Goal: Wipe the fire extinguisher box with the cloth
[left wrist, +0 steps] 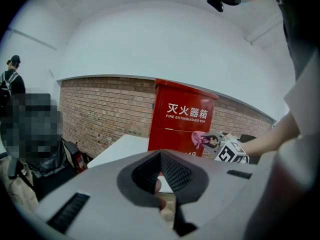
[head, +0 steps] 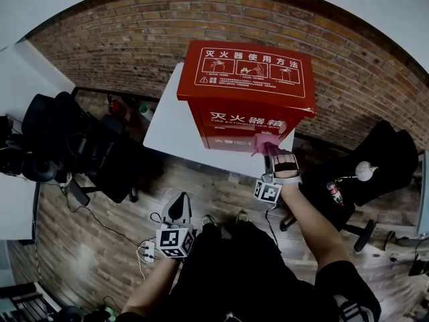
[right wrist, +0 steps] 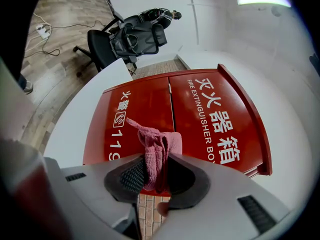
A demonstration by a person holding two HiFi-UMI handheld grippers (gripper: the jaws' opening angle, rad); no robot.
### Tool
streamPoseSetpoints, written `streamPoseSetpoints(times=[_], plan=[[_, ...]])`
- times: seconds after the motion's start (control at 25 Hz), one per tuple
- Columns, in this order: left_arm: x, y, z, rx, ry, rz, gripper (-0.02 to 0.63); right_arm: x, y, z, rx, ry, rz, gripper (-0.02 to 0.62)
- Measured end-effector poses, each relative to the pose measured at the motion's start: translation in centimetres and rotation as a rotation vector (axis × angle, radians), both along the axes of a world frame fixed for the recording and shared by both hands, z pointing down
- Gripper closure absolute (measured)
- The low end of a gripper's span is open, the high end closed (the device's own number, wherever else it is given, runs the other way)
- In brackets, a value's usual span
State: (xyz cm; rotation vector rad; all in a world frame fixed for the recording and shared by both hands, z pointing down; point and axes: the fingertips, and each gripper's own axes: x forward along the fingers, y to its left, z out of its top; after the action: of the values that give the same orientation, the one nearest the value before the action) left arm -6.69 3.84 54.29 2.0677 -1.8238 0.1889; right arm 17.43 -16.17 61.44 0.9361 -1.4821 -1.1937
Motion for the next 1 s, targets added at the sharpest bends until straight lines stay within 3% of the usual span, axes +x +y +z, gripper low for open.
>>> streamPoseSetpoints(times=[1.0], plan=[[-0.4, 1.8, 1.6, -0.049, -0.016, -0.065, 0.572, -0.3, 0.2, 6.3, -0.095, 0.018, -0.021, 0.492]])
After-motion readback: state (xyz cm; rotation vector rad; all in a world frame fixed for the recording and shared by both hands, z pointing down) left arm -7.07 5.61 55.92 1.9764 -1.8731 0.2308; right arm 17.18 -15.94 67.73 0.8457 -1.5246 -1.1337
